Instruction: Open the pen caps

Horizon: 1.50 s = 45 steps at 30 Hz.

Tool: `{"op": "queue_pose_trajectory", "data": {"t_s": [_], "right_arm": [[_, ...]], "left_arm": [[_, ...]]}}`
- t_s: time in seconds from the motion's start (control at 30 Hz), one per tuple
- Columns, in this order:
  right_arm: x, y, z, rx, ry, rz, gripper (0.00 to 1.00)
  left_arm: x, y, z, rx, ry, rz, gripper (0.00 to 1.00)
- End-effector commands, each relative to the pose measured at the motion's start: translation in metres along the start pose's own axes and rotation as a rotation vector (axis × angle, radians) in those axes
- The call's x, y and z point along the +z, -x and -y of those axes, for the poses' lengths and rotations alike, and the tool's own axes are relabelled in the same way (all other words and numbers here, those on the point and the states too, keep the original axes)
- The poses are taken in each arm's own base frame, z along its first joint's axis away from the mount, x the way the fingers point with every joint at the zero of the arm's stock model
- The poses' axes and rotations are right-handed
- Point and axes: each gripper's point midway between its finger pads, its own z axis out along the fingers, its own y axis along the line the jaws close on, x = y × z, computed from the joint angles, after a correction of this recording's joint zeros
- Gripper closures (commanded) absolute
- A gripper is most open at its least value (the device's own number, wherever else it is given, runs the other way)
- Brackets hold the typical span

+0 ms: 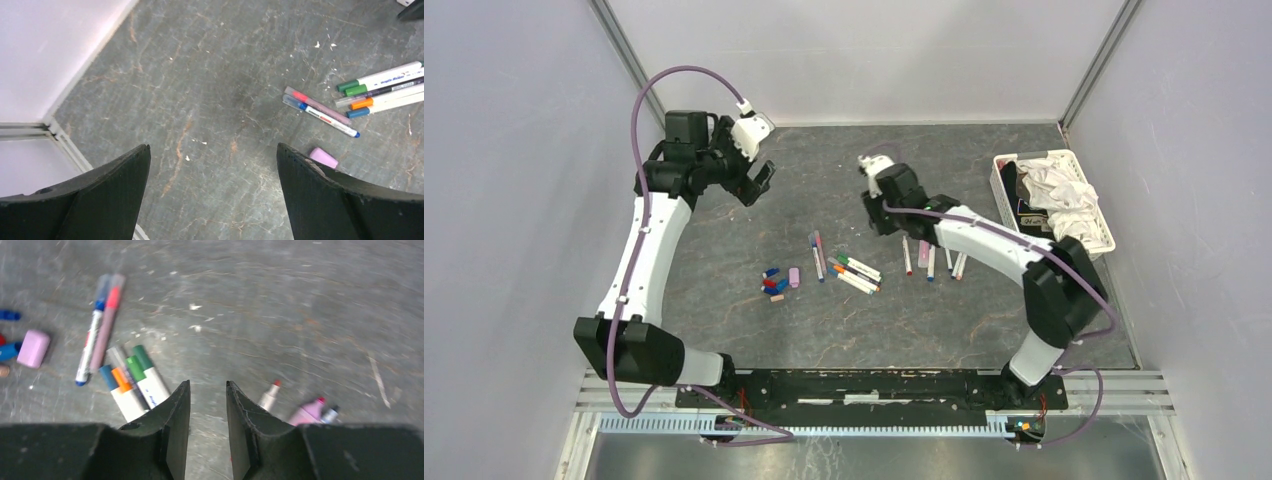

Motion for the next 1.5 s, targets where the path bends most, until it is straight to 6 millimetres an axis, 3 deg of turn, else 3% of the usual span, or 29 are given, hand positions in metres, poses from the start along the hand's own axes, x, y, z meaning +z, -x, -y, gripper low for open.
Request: {"op": "queue_pose_trajectory", "data": {"t_s": [0.0,0.13,0.3,0.47,0.8,1.23,1.37,1.47], "right_arm": [[0.019,-0.023,-0.052,-0.18,0.149,-0.076,0.64],[0.029,-0.042,-0.077,-0.238,0.202,-0.119,0.66],[0.041,-0.066,-0.08,-0.251,0.205,-0.175,0.69],[0.048,-0.086,-0.075,-0.261,0.194,-0.223,0.73],[0.055,-0.103,-0.06,-0.27,0.131,-0.253,0.82],[0.064,-0.147,-0.045,-0.246,0.14,-0.336,0.79],[0.062,-0.152,-0.041,-0.23,0.146,-0.344,0.79],[0.06,-0.143,-0.039,-0.211,0.162,-0.328,0.83]], "left_arm": [[0.01,-0.018,0.019,-0.1,-0.074,-0.051,0.0],[0.009,-0.029,0.04,-0.066,-0.178,-0.074,0.0],[0.007,-0.036,0.055,-0.035,-0.26,-0.083,0.0],[0.005,-0.038,0.061,-0.019,-0.285,-0.082,0.0],[0.001,-0.041,0.074,0.003,-0.356,-0.079,0.0],[0.002,-0.042,0.086,0.023,-0.431,-0.058,0.0],[0.002,-0.043,0.093,0.033,-0.468,-0.047,0.0],[0.002,-0.047,0.1,0.044,-0.507,-0.044,0.0]]}}
